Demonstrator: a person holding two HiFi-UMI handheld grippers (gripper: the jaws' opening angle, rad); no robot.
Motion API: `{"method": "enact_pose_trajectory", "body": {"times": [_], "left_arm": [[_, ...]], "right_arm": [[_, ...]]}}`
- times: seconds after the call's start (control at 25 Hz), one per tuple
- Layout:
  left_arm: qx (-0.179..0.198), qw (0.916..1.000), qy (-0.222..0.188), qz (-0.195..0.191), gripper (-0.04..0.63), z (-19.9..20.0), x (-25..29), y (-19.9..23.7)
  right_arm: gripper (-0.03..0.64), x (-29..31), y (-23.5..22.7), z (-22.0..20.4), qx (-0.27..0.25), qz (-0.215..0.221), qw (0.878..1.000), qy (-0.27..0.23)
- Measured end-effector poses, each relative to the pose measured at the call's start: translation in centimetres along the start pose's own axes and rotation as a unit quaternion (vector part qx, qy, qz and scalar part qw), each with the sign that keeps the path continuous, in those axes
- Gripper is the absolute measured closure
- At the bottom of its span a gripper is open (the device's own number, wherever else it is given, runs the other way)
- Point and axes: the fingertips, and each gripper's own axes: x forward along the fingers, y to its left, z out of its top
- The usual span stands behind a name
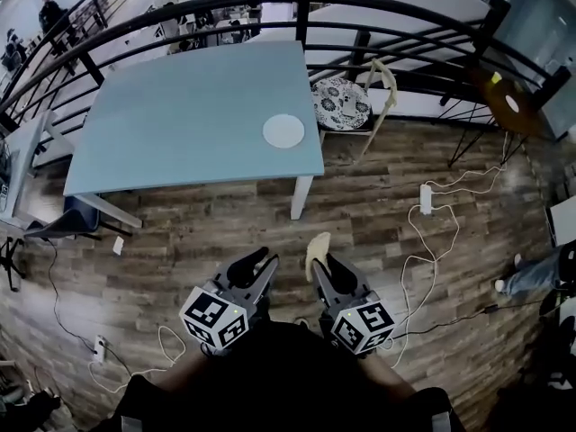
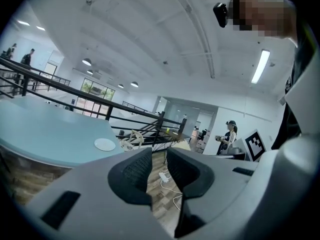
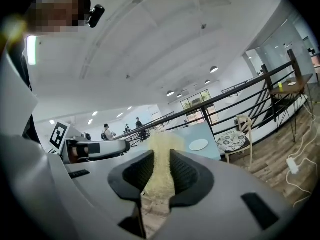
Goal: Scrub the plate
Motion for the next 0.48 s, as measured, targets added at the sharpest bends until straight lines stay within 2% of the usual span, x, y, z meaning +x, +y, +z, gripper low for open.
{"method": "enact_pose_trajectory", "body": {"times": [0.24,0.48], "left_arm": [[-0.004,0.9995,-0.010,-0.029,0.492,4.7,2.4,7.7],[-0.020,0.9987,-0.005,-0.046,0.492,6.6,2.9,15.1]], "right_arm": [[0.512,8.0,0.0,2.8,-0.006,-0.030,1.000,0.004],[0.512,14.0,0.6,4.0,-0.004,-0.069,0.998,0.011]]}}
